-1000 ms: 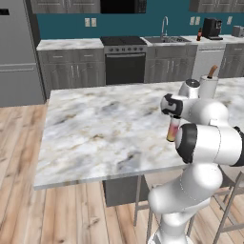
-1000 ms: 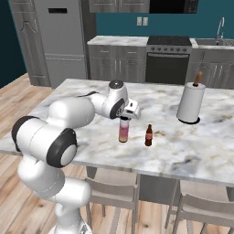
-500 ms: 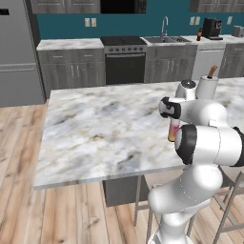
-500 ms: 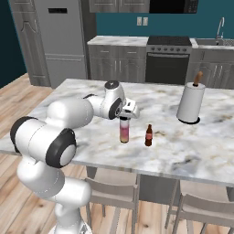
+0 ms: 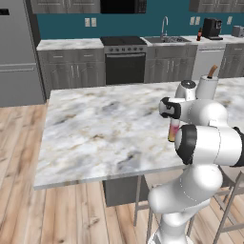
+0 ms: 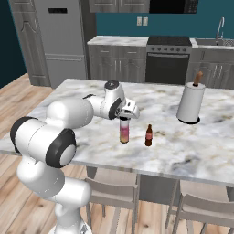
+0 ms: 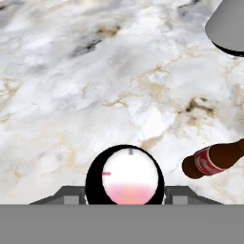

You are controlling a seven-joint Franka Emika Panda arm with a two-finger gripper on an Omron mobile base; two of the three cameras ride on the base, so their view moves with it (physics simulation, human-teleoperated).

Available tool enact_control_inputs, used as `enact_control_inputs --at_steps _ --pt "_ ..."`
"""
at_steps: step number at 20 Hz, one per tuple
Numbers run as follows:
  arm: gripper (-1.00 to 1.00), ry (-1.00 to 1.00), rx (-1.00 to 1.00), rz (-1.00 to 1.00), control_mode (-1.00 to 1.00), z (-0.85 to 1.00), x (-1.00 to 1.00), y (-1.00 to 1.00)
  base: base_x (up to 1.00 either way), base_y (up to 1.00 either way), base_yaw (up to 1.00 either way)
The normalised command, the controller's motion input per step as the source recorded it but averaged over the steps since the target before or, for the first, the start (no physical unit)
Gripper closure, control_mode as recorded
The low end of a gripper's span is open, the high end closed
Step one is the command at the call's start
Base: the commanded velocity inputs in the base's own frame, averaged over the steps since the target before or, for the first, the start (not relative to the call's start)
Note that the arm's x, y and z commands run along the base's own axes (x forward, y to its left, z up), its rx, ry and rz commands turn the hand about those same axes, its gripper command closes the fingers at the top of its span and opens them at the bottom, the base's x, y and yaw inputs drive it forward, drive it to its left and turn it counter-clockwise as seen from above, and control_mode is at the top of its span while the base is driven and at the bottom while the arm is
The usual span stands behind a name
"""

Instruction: Place the large bottle from the dining counter next to the other large bottle outside the sink, and place the small bottle from the dining counter next to the other small bottle inside the sink.

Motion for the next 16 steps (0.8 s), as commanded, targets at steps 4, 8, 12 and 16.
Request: enact_control_inputs --at_steps 4,8,12,16 --pt "1.00 0.00 0.00 0.00 1.00 0.00 0.00 0.00 0.00 0.00 0.00" --pt "1.00 0.00 0.00 0.00 1.00 0.00 0.00 0.00 -0.15 0.00 0.00" --pt "1.00 0.00 0.00 0.00 1.00 0.00 0.00 0.00 -0.45 0.06 0.00" --pt "1.00 0.00 0.00 0.00 1.00 0.00 0.00 0.00 -0.56 0.12 0.00"
